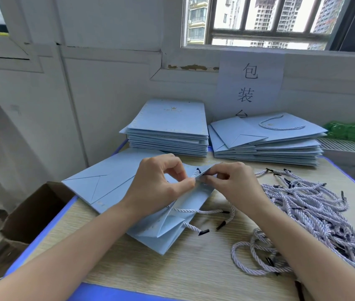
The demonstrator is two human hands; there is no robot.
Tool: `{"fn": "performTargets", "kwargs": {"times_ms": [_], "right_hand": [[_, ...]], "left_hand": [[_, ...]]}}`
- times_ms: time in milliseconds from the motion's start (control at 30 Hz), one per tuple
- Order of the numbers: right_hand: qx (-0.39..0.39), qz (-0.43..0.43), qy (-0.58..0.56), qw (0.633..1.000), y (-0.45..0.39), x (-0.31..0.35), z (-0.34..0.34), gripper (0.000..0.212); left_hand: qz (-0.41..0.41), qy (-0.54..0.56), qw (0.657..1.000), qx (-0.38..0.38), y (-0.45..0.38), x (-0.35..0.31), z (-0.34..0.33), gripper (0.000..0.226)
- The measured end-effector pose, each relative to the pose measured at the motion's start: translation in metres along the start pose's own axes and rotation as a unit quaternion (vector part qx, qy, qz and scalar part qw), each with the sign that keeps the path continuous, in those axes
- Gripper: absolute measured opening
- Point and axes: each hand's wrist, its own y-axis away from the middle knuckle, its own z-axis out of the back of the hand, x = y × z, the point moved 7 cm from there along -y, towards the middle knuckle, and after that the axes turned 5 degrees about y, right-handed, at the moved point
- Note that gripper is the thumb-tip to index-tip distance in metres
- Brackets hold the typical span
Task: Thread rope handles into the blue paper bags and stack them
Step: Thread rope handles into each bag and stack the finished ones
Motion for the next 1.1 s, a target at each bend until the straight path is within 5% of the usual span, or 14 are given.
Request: {"fn": "performTargets", "kwargs": {"times_ms": [367, 533, 800, 967, 1100], "right_hand": [[0.012, -0.027, 0.003, 1.0, -0.002, -0.003, 0.029, 0.019], [-0.062, -0.064, 0.09, 0.992, -0.008, -0.029, 0.054, 0.022], [-0.076, -0.096, 0.235, 0.964, -0.008, -0.04, 0.049, 0.023], [0.012, -0.051, 0.098, 0.994, -0.007, -0.024, 0.035, 0.032], [0.193, 0.001, -0.064, 0.979, 0.008, 0.003, 0.0, 0.028]], "left_hand": [[0.054, -0.091, 0.988, 0.112, -0.001, 0.02, -0.017, 0.041], [0.086, -0.117, 0.979, 0.145, 0.002, 0.025, -0.02, 0.028], [0.087, -0.095, 0.981, 0.145, 0.004, 0.023, -0.022, 0.022], [0.071, -0.072, 0.99, 0.095, 0.002, 0.016, -0.016, 0.022], [0.042, -0.053, 0.997, 0.042, 0.0, 0.013, -0.01, 0.029]]}}
